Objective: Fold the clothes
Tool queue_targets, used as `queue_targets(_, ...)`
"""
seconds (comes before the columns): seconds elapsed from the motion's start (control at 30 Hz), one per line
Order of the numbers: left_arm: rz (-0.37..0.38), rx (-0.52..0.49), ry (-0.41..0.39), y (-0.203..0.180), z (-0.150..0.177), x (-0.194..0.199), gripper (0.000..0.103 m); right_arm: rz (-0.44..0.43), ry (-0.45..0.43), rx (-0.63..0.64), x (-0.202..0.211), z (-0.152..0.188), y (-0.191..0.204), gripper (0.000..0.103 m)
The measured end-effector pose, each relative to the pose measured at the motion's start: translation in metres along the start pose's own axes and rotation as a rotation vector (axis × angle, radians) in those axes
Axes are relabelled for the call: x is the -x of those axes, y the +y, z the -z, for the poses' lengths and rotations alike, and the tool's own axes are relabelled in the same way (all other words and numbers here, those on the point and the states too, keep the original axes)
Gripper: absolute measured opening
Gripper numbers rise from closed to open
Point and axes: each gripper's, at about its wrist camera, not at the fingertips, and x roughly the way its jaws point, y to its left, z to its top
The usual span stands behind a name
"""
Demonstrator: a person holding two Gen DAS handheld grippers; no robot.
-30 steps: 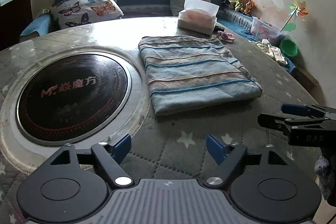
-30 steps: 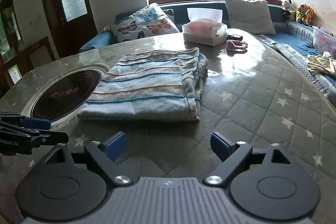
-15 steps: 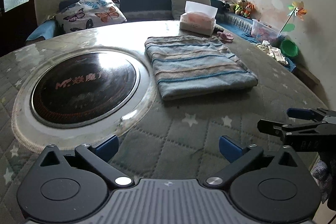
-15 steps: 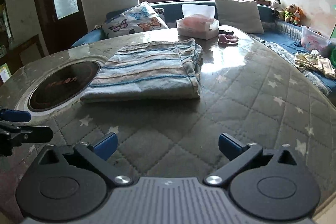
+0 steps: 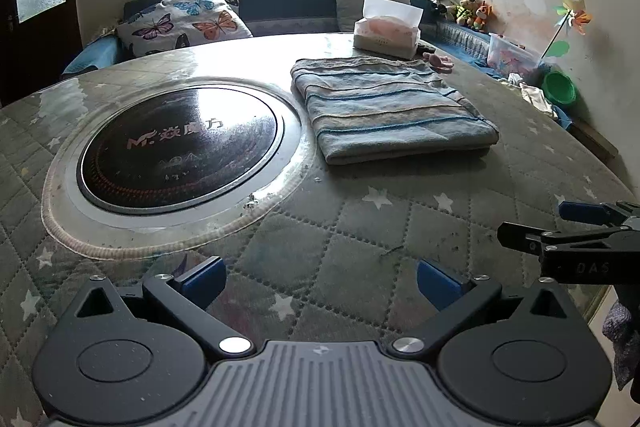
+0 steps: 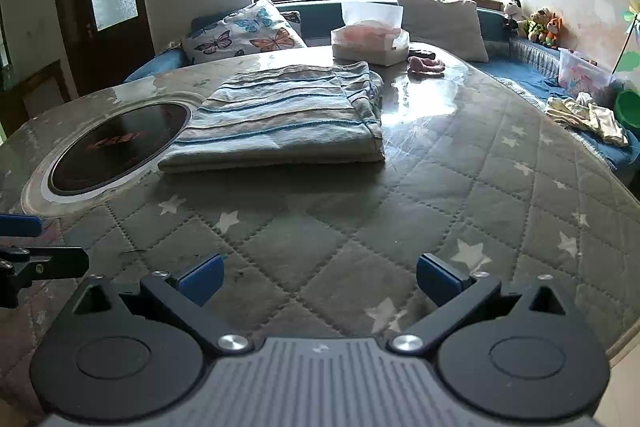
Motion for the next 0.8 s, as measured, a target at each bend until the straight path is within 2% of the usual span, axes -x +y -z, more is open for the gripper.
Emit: queue_targets(0.8, -0.011, -0.001, -0.004, -0.009, 0.017, 0.013, 0.103, 0.021, -0.017, -0.007, 0.016, 0.018, 0.004, 0.103)
